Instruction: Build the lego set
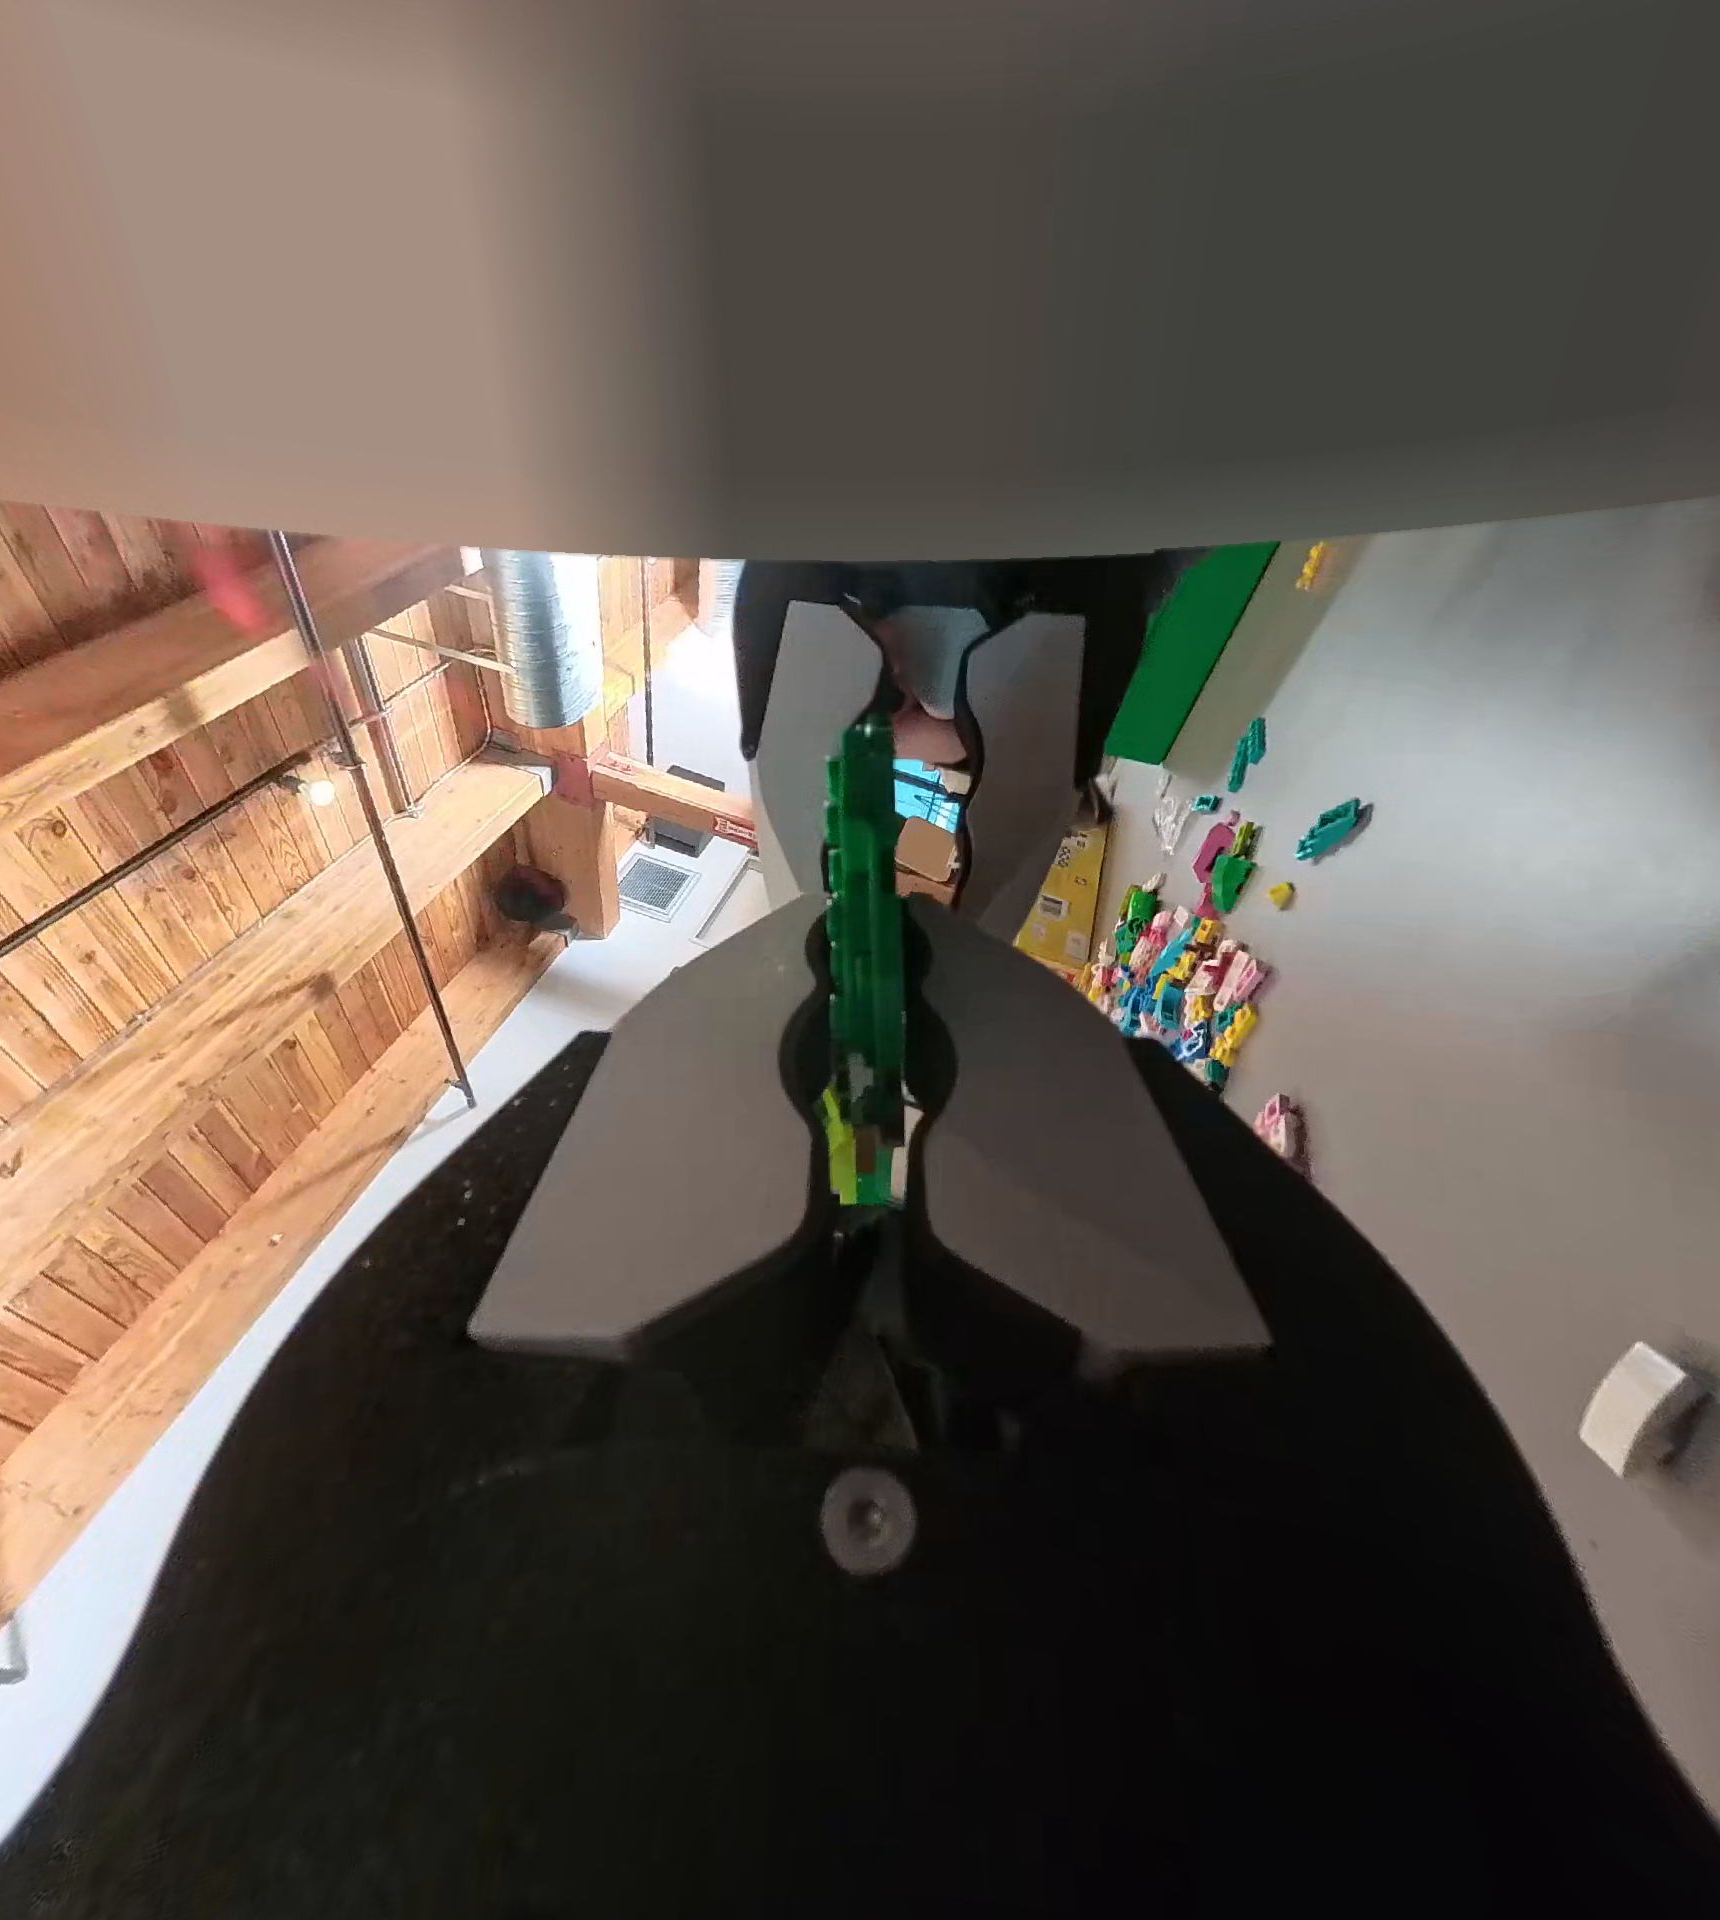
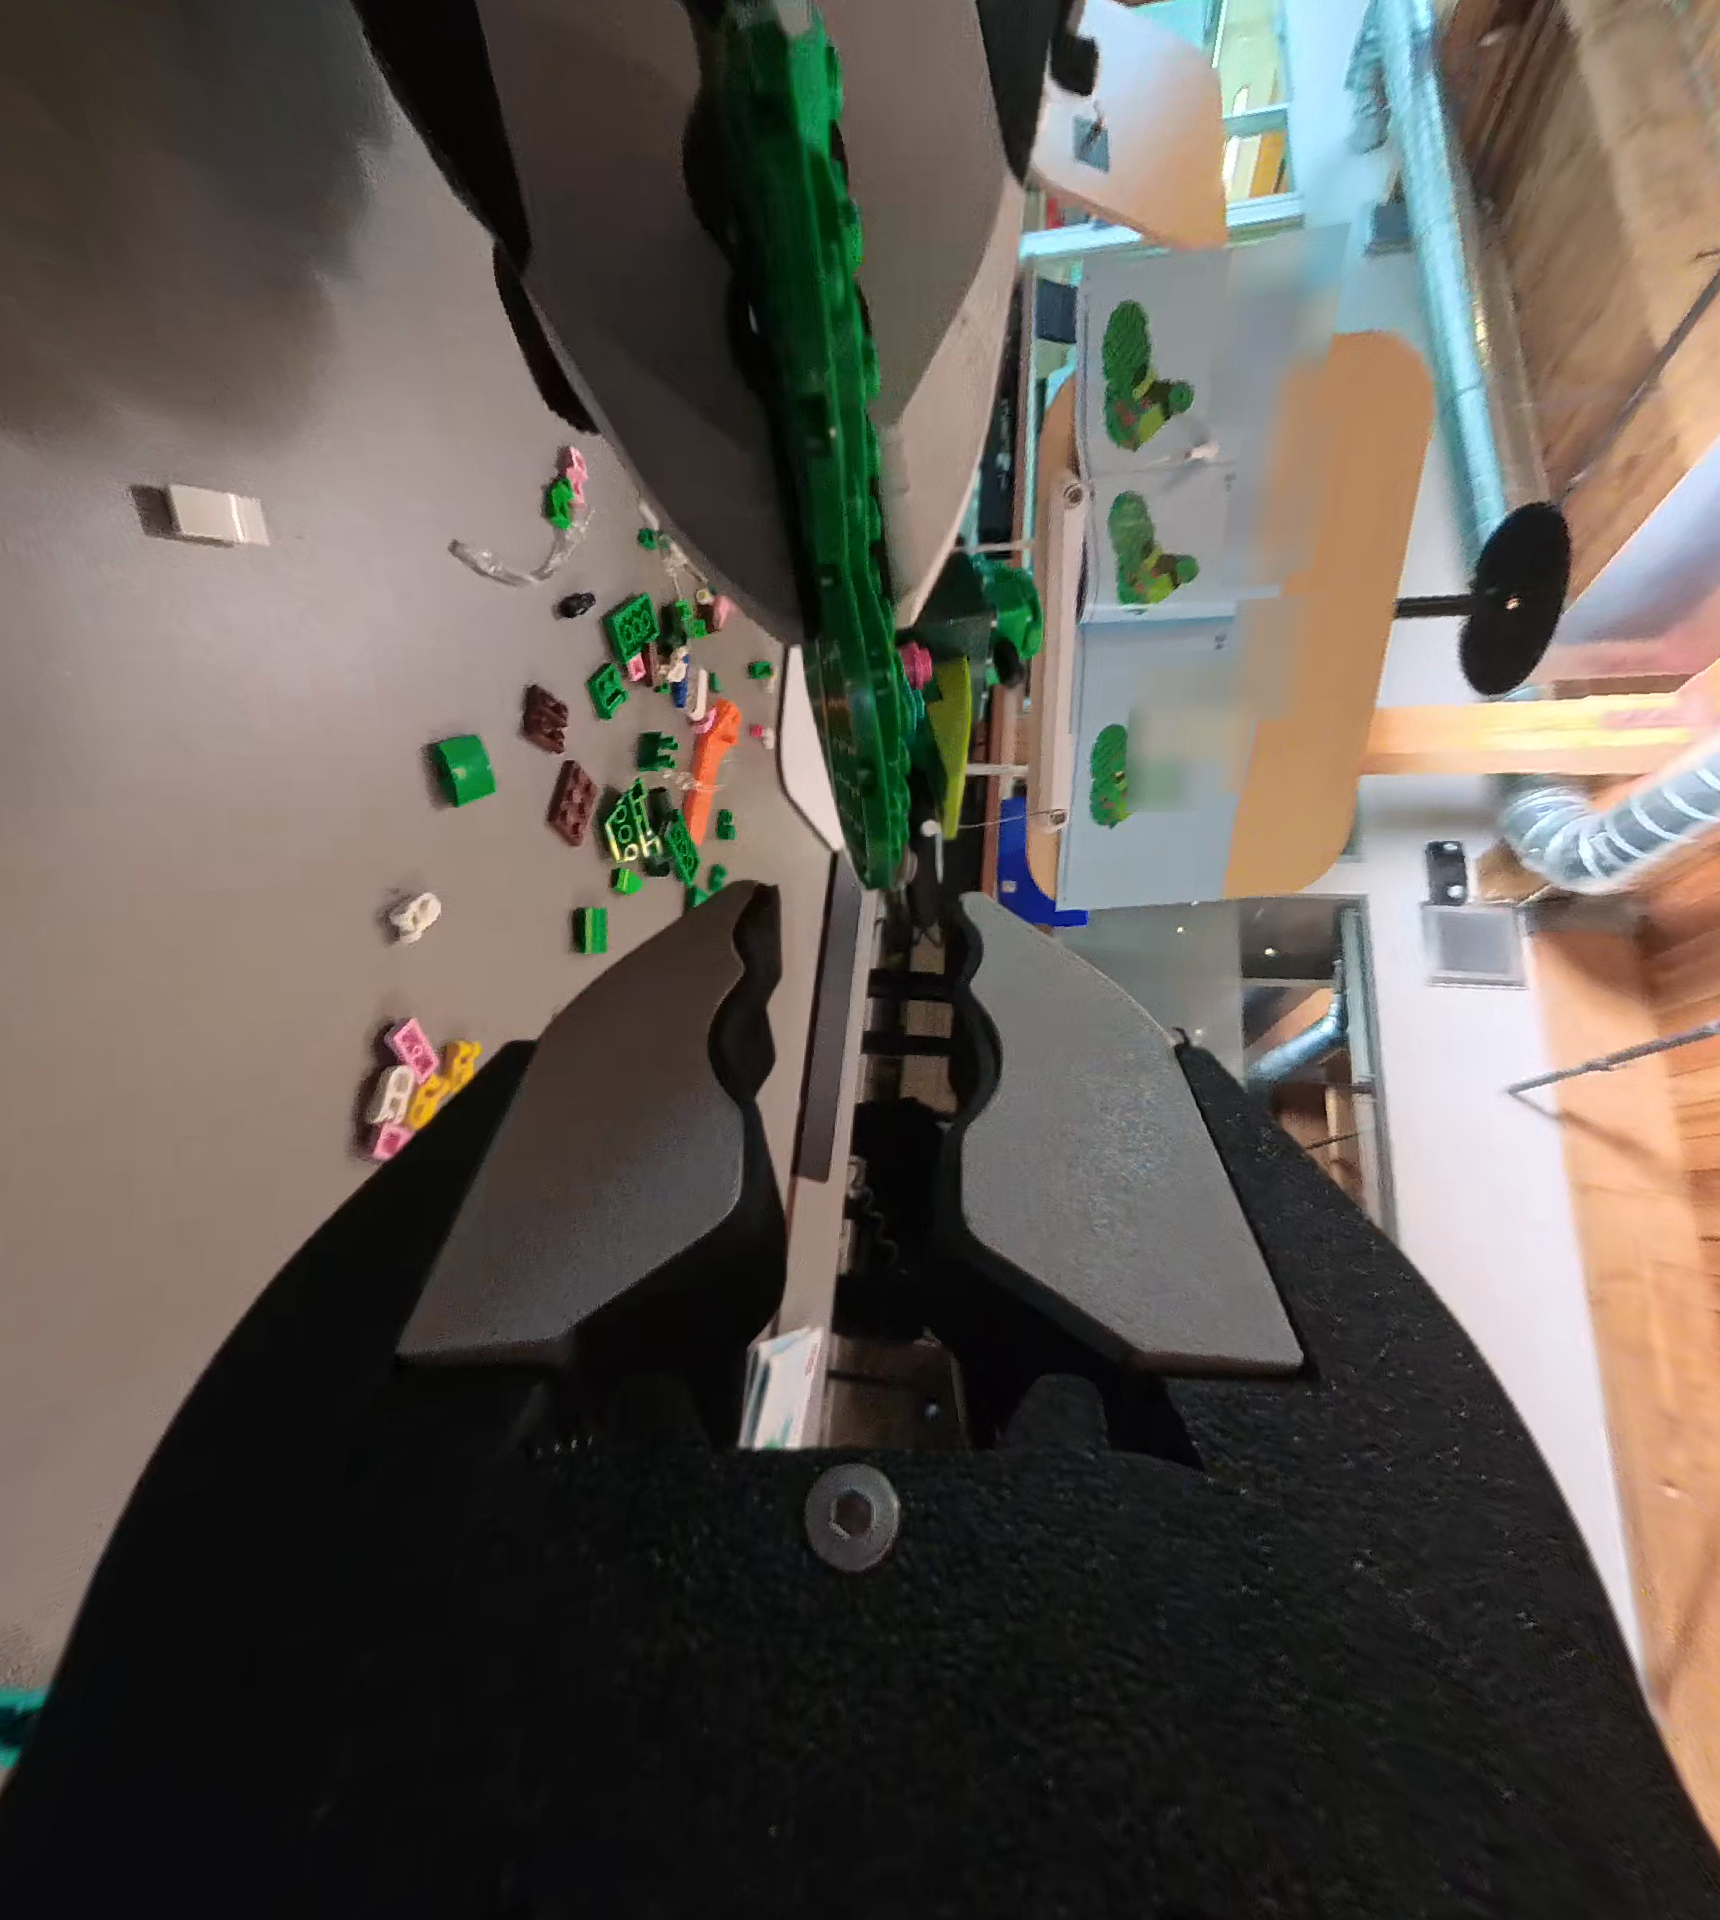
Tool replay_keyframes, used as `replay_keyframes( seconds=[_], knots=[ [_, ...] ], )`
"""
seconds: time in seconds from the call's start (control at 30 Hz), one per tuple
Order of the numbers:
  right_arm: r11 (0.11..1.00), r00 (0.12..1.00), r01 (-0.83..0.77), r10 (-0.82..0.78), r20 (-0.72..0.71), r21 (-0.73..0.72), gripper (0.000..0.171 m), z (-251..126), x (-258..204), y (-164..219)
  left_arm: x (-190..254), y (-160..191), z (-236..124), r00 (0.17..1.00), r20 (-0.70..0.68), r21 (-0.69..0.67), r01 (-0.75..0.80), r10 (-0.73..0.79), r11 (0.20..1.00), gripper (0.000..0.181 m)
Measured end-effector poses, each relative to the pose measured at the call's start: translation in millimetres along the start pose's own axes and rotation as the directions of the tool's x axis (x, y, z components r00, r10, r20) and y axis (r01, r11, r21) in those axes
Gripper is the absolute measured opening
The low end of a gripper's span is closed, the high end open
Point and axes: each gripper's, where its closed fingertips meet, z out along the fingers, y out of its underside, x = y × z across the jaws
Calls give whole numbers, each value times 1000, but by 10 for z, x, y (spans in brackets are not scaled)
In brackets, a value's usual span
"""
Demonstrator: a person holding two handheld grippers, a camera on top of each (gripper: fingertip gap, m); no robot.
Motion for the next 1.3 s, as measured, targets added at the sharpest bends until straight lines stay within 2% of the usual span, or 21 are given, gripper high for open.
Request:
replay_keyframes(
  seconds=[0.33,0.57,0.77,1.0,1.13,1.3],
  knots=[
    [998,999,38,-36,-36,47,11,10,34,-116,-12,-39,-5,1000,-4,14,9,-9,1000,7],
    [996,998,64,-63,-25,61,9,-29,21,-151,1,-103,-10,1000,-19,38,-5,5,999,8],
    [989,988,141,-138,-74,51,9,-51,7,-155,33,-127,-9,1000,-30,46,3,-2,999,8],
    [991,992,113,-108,-72,70,9,-65,-13,-163,45,-151,-9,999,-35,52,6,-4,999,9],
    [994,999,-5,9,-33,109,10,-60,-21,-176,24,-150,-15,999,-28,54,28,-26,998,8],
    [989,998,-55,58,-18,137,11,-65,-15,-193,12,-169,-17,999,-24,59,31,-29,998,8]
  ],
)
